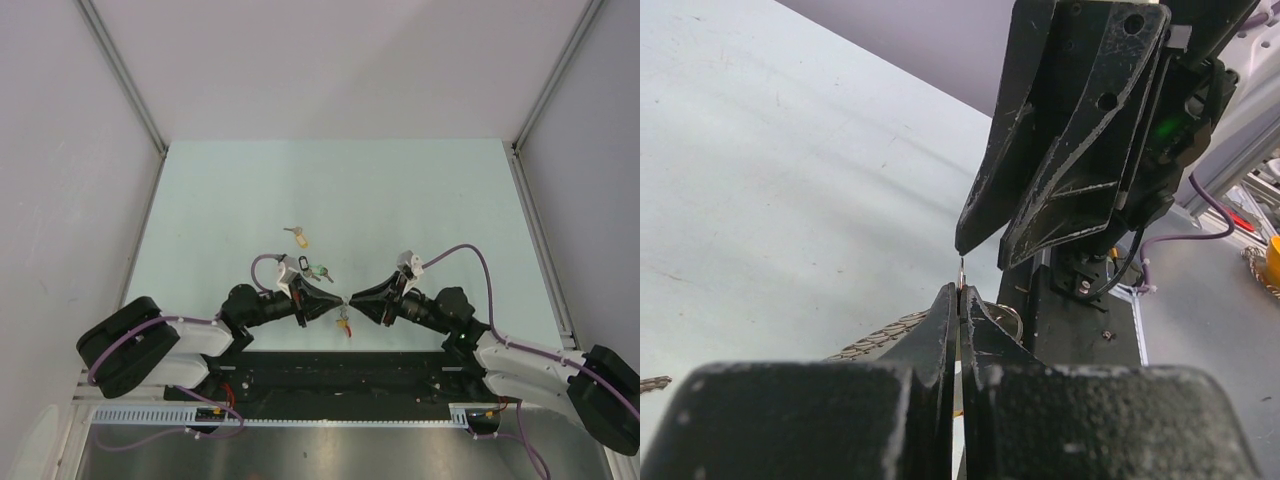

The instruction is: Put the keys on the keyring

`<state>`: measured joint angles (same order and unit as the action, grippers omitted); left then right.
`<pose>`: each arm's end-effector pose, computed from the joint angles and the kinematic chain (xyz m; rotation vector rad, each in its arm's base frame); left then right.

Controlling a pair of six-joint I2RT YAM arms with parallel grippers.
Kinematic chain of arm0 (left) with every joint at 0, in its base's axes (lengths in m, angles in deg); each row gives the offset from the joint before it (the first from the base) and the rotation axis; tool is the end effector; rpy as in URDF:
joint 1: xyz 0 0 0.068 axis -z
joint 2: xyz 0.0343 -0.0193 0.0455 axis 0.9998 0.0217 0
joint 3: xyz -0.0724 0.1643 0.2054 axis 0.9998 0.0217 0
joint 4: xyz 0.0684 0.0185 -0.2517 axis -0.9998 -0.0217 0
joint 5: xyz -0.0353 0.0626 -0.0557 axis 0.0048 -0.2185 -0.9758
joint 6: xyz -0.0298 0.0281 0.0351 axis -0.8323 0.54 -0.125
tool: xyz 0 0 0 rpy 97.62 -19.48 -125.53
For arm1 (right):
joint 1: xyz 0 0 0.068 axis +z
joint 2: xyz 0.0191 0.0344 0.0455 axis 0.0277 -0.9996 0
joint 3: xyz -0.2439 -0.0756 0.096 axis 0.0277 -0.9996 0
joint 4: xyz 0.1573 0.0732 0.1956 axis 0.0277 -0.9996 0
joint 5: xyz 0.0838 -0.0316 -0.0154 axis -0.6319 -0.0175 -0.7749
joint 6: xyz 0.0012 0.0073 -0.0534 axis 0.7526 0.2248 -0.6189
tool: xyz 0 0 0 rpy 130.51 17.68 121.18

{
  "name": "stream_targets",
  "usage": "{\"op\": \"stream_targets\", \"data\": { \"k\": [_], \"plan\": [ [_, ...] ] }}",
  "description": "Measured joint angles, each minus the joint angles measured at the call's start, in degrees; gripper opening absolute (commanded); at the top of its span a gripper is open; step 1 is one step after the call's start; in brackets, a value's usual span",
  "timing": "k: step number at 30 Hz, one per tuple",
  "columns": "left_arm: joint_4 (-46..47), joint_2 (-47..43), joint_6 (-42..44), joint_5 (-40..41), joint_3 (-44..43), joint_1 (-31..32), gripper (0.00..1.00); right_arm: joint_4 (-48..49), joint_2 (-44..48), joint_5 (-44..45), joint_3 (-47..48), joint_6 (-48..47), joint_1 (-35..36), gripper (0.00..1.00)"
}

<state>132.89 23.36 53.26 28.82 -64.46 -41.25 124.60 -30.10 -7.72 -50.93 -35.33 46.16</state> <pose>0.1282 -0.1634 0.1791 0.6812 1.4812 -1.3703 0.1127 0.1417 0.2012 -0.6403 1.4988 1.2197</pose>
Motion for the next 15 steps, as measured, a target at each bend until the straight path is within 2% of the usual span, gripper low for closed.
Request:
{"op": "stream_targets", "data": {
  "k": [15],
  "plan": [
    [0.0, 0.0, -0.1, 0.5, 0.0, 0.0, 0.01, 10.5, -11.5, 0.4, -0.1, 2.4, 1.0, 0.23]
  ]
}}
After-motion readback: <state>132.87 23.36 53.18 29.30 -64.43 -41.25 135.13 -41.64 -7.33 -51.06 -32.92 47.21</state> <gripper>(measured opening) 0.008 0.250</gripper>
